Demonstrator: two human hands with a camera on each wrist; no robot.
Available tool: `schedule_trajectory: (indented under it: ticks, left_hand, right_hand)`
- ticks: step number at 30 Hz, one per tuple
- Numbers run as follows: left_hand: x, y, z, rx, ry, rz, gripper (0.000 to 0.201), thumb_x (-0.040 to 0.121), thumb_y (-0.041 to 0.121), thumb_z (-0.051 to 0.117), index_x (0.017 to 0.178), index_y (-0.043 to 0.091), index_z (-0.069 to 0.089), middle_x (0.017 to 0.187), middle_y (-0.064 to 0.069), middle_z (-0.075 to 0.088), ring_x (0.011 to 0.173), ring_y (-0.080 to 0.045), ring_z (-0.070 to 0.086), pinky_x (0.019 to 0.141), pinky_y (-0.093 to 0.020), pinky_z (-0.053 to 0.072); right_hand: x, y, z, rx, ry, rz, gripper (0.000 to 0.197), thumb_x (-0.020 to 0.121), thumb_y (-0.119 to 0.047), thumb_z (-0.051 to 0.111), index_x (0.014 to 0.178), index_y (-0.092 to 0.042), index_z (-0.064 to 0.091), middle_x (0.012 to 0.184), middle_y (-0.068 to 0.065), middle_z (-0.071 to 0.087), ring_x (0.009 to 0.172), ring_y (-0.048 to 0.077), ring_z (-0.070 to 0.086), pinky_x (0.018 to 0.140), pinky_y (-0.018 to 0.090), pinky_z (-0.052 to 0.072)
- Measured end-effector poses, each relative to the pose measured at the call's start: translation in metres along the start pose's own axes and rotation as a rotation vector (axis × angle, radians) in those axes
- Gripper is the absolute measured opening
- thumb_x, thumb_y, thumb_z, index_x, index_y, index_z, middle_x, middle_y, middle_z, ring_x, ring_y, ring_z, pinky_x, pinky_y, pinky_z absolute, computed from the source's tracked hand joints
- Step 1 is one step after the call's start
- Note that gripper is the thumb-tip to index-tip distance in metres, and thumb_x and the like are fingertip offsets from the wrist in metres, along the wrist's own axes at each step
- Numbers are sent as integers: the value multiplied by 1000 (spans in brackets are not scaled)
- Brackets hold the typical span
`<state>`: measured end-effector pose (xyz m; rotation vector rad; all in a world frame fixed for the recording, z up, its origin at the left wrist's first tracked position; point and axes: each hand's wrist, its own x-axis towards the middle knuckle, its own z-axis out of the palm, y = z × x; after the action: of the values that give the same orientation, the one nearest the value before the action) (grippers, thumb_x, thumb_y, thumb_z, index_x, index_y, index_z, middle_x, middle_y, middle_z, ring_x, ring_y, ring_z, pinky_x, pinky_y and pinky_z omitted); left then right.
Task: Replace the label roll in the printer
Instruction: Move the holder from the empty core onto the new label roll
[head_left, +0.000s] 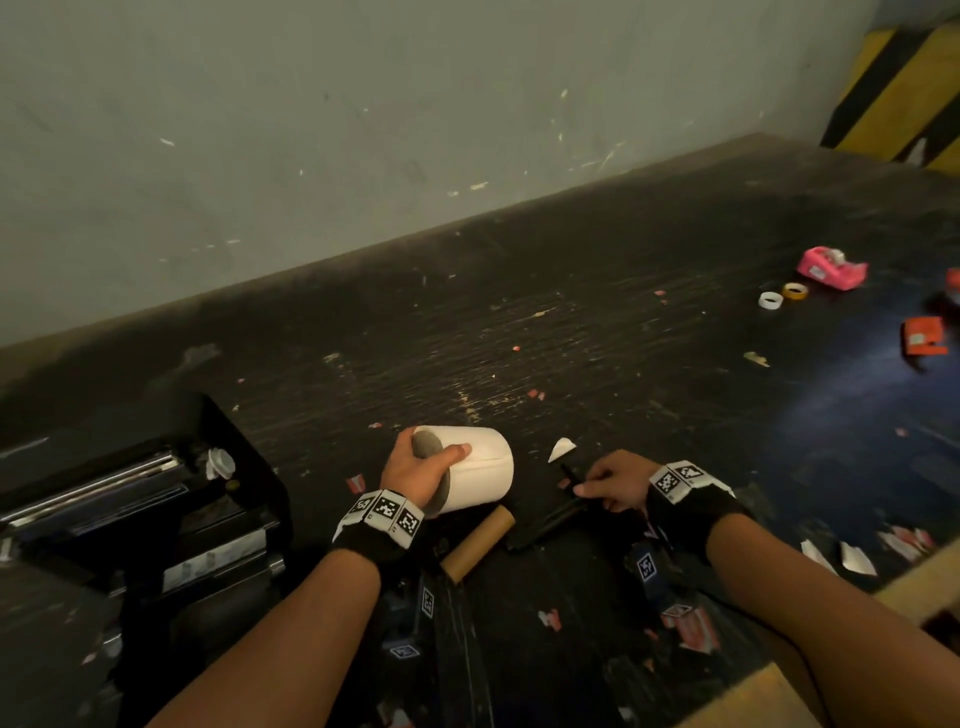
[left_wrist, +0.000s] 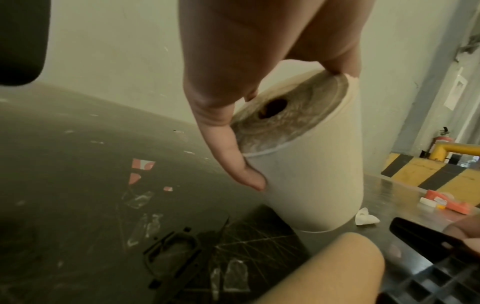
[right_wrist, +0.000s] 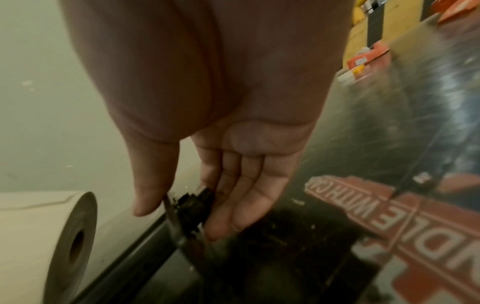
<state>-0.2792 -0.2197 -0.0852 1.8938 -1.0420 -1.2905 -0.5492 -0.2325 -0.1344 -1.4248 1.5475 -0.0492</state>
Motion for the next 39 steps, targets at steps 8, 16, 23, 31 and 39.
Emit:
schedule_trajectory:
  ticks: [8,16,23,31,39]
  left_hand:
    - [1,11,-15,-277,-141,-87,55,73,32,74,120,34,46,130,-9,45,113,-36,49,83,-58,51]
    - [-14,63,-21,-391,-260,158,25,83,27,64,105,36,56,115,-4,58,104,-30,57,77,-52,53]
    - [-27,81,-30,-429,-327,285,27,81,26,62,105,37,57,124,-7,56,113,-34,55,78,-53,54]
    - [-35,85,-36,-440,-392,333,42,71,30,64,112,38,56,131,-8,52,116,-36,55,75,-52,56]
    - [-39,84,-41,-481,-434,330,45,71,29,61,115,37,55,128,-8,55,113,-35,56,65,-46,56]
  right_hand:
    - [-33,3,-62,101,381,-149,31,78,-40,68,101,-20,67,97,3,68,94,20,63,90,41,50]
    - [-54,-38,-81,415,736,-438,34,73,-35,75,103,-24,66,100,2,68,97,16,63,87,34,51]
    - [-66,-50,-87,582,761,-522,29,69,-37,76,95,-33,67,101,2,70,99,17,65,93,44,51]
    - [-78,-49,-84,643,771,-574,32,75,-26,73,106,-22,66,105,9,68,101,21,64,92,41,52]
    - [-93,-57,-81,648,794,-659,32,77,-18,72,108,-15,66,100,6,70,96,14,65,81,25,51]
